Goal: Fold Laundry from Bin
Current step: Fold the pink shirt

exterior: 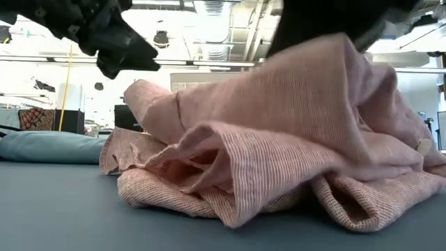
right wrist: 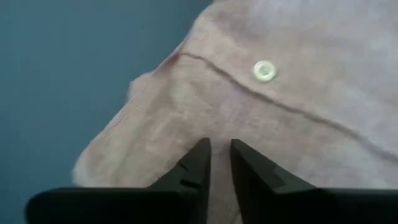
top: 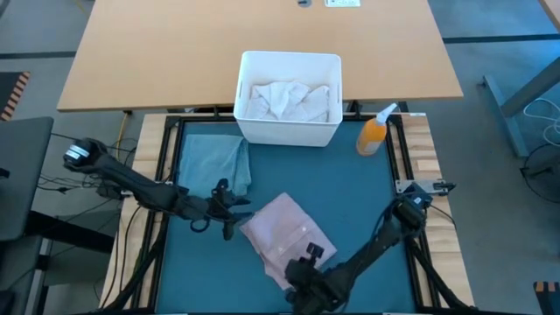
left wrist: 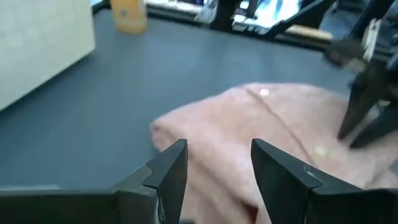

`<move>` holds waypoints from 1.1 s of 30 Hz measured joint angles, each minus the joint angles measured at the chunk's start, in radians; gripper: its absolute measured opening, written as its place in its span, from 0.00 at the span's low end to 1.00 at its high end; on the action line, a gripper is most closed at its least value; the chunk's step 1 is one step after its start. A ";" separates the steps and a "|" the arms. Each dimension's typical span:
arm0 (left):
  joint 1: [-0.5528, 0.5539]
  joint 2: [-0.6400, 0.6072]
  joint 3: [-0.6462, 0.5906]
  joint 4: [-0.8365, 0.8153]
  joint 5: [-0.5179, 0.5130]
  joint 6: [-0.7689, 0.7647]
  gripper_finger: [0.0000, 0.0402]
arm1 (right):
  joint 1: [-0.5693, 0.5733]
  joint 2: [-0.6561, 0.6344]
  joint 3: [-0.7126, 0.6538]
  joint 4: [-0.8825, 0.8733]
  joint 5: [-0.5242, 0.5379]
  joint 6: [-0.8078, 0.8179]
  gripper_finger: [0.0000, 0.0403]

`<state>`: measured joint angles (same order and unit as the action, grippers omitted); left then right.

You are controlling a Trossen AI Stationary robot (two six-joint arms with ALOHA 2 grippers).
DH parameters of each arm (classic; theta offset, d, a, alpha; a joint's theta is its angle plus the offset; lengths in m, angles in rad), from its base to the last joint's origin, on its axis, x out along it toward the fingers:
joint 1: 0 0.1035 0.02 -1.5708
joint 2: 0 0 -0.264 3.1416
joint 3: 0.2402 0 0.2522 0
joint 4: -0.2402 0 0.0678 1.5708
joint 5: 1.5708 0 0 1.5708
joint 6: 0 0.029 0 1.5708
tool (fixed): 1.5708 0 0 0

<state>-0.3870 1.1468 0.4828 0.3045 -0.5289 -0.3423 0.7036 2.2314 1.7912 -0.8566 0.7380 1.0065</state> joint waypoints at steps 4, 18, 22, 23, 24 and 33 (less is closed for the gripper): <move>0.001 0.109 0.000 0.115 0.038 -0.001 0.42 | 0.017 0.000 -0.088 0.142 -0.007 -0.031 0.15; 0.001 0.405 0.110 -0.015 0.245 -0.127 0.42 | 0.024 -0.006 -0.250 0.369 -0.109 -0.177 0.06; -0.005 0.405 0.113 -0.130 0.245 -0.159 0.42 | 0.034 -0.006 -0.266 0.378 -0.111 -0.178 0.07; -0.006 0.406 0.113 -0.150 0.243 -0.161 0.42 | 0.037 -0.006 -0.269 0.379 -0.113 -0.178 0.07; -0.007 0.410 0.113 -0.161 0.236 -0.166 0.42 | 0.039 -0.006 -0.271 0.379 -0.115 -0.183 0.07; -0.005 0.482 0.116 -0.099 0.213 -0.174 0.42 | 0.030 -0.067 -0.277 0.344 -0.279 -0.321 0.06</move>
<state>-0.3924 1.6291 0.5984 0.2058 -0.3160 -0.5164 0.7338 2.1645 1.5142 -0.5125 0.4593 0.6856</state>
